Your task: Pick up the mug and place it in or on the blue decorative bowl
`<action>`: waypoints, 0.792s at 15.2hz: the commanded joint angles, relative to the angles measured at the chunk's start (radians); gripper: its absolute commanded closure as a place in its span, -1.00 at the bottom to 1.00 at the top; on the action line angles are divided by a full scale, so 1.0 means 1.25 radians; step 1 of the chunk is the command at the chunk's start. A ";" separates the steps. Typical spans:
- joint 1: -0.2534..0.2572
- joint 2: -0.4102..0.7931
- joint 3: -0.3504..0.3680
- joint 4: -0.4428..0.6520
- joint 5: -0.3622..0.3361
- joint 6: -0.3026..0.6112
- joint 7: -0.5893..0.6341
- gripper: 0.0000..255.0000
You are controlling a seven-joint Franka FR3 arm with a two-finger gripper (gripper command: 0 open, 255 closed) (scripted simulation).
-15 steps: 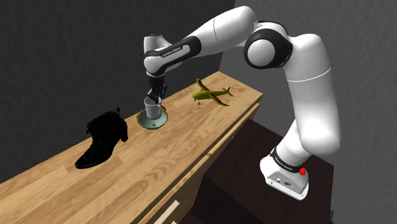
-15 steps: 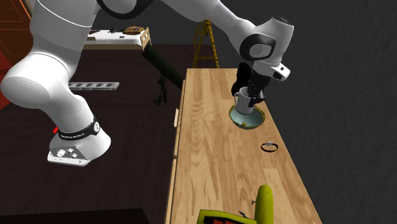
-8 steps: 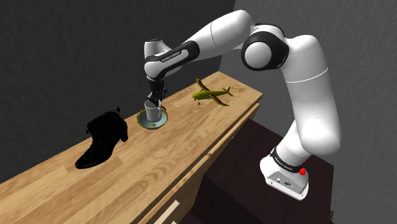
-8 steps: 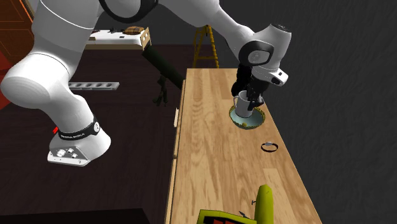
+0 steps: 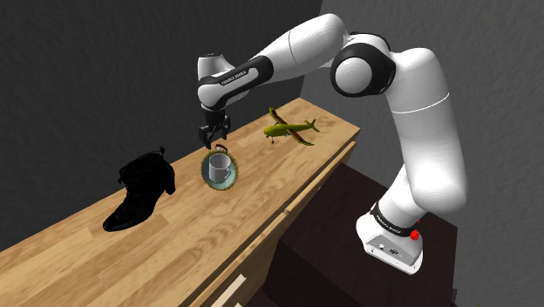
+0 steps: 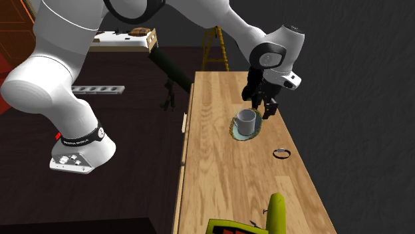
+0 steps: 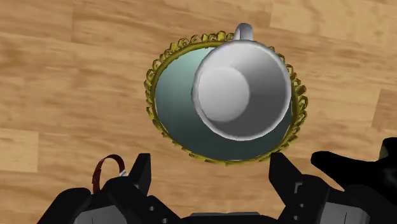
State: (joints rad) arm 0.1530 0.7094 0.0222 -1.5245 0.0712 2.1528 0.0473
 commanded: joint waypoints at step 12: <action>-0.004 -0.045 -0.001 0.032 -0.002 -0.078 0.001 -1.00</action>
State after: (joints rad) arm 0.1484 0.6531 0.0204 -1.4843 0.0691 2.0561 0.0488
